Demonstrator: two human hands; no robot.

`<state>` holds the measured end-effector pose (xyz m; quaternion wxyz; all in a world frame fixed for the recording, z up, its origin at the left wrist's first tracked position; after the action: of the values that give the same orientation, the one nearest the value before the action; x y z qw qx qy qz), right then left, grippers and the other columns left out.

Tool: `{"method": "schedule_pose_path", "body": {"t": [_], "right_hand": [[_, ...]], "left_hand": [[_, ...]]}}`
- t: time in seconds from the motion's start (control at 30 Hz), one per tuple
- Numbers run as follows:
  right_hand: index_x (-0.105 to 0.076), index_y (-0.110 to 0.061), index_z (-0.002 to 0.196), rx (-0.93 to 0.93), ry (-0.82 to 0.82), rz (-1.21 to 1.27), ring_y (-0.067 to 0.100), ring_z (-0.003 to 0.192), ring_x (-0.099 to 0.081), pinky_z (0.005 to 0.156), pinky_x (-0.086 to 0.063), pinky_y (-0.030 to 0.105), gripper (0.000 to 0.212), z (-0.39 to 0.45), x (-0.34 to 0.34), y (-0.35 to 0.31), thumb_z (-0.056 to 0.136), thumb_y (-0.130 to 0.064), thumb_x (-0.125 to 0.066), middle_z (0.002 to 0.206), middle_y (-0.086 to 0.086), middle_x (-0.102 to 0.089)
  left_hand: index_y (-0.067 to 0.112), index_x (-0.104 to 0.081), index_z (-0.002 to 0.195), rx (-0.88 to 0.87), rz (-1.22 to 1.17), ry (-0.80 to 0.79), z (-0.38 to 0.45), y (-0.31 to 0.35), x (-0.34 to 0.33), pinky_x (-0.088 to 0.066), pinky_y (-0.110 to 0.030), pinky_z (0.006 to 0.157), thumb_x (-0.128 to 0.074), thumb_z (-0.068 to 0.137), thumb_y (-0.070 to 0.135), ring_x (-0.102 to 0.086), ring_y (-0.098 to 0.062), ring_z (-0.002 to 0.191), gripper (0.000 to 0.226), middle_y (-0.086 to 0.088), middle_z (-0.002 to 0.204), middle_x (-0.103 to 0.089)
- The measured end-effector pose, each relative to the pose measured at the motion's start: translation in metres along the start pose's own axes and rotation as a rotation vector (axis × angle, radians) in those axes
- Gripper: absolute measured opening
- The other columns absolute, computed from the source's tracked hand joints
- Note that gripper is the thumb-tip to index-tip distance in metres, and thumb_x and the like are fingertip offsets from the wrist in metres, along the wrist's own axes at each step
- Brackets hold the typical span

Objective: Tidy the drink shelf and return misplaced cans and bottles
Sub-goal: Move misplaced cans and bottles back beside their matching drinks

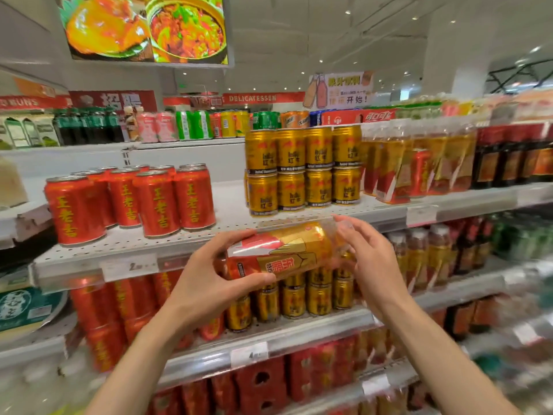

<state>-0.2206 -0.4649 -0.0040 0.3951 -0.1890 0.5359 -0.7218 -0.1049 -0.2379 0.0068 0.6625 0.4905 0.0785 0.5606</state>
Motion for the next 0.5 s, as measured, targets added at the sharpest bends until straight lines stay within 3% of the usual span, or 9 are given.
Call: {"method": "schedule_pose_path", "body": {"t": [0.13,0.27,0.33,0.5], "right_hand": [[-0.071,-0.027,0.113,-0.028,0.077,-0.004,0.012,0.079,-0.072,0.064,-0.055,0.031,0.019,0.009,0.095,-0.006,0.099,-0.028,-0.059,0.108,0.003,-0.074],[-0.071,-0.022,0.114,-0.023,0.159,-0.023,0.008,0.072,-0.071,0.058,-0.055,0.027,0.02,0.02,0.183,-0.015,0.1,-0.026,-0.058,0.102,0.0,-0.075],[-0.071,-0.026,0.114,-0.021,0.184,-0.051,0.01,0.072,-0.071,0.064,-0.056,0.034,0.019,0.027,0.219,-0.019,0.1,-0.029,-0.057,0.104,0.0,-0.076],[-0.071,-0.032,0.113,-0.012,0.242,-0.092,0.018,0.077,-0.074,0.077,-0.059,0.045,0.02,0.06,0.285,-0.028,0.101,-0.033,-0.056,0.108,0.0,-0.075]], "left_hand": [[0.039,-0.068,0.125,-0.001,-0.025,-0.051,0.019,0.04,-0.087,-0.052,-0.006,0.078,-0.094,0.067,0.026,-0.068,0.007,0.103,0.066,0.025,0.114,-0.072],[0.043,-0.065,0.127,-0.028,-0.043,-0.128,0.044,0.077,-0.166,-0.056,-0.013,0.083,-0.092,0.064,0.042,-0.065,0.01,0.106,0.069,0.027,0.118,-0.067],[0.047,-0.063,0.126,-0.029,-0.054,-0.158,0.058,0.09,-0.199,-0.058,-0.02,0.088,-0.09,0.061,0.05,-0.065,0.01,0.106,0.07,0.033,0.115,-0.065],[0.044,-0.062,0.13,-0.076,-0.07,-0.195,0.102,0.11,-0.265,-0.058,-0.026,0.095,-0.092,0.064,0.048,-0.065,0.007,0.11,0.072,0.031,0.118,-0.065]]}}
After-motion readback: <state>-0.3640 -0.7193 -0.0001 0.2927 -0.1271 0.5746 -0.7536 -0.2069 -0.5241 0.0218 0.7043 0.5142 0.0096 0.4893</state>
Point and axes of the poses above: each hand's wrist, its own z-axis towards the middle knuckle, its own x-axis out of the back of the hand, y = z × x, the point moved 2 cm from there along z, towards the middle knuckle
